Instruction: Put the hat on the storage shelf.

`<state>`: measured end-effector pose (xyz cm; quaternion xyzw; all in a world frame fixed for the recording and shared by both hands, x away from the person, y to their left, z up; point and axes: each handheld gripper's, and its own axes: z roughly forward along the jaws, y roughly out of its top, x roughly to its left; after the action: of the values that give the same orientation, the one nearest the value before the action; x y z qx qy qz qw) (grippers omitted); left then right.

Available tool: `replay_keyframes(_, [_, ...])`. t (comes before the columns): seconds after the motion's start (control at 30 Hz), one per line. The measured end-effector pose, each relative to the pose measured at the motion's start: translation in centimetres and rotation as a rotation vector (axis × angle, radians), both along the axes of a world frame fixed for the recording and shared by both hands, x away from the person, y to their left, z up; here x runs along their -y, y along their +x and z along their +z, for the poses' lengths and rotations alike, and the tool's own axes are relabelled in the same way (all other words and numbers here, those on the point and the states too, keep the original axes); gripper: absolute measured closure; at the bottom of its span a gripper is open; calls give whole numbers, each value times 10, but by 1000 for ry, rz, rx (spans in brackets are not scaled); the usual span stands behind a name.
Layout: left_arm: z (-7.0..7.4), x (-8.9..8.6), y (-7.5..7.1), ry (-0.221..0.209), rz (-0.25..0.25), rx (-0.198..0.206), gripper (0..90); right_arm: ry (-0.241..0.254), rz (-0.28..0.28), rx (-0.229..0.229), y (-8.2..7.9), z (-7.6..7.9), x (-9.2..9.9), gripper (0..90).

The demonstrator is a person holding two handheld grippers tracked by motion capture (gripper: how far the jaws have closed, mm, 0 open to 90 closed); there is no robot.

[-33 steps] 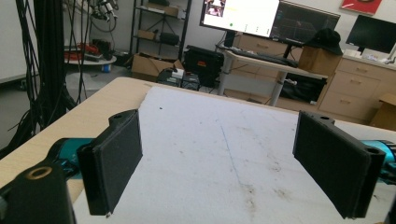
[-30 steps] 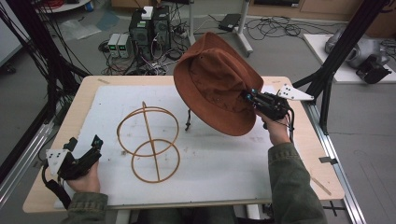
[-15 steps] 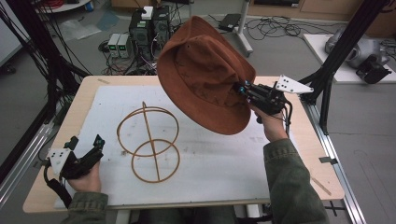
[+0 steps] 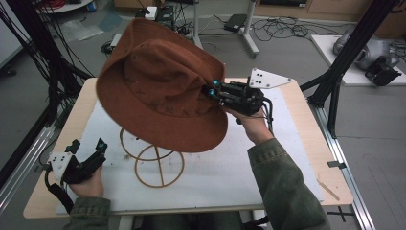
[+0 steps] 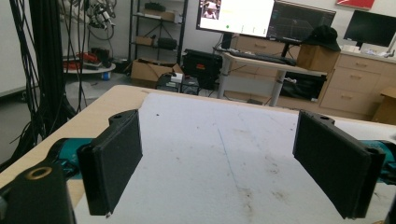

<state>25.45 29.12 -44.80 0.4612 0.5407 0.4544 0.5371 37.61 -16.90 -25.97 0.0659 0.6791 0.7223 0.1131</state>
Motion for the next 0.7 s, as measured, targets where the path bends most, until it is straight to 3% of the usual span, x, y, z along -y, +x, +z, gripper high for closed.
replay_keyframes(0.07, [1,1,0,5,1,2,159,-13,37,0,-6,6,-16,857])
replay_keyframes(0.4, [1,2,0,32,-3,7,159,-70,106,19,-18,19,-47,856])
replay_keyframes(0.7, [2,2,0,29,-4,9,159,-102,125,0,-20,8,-59,857])
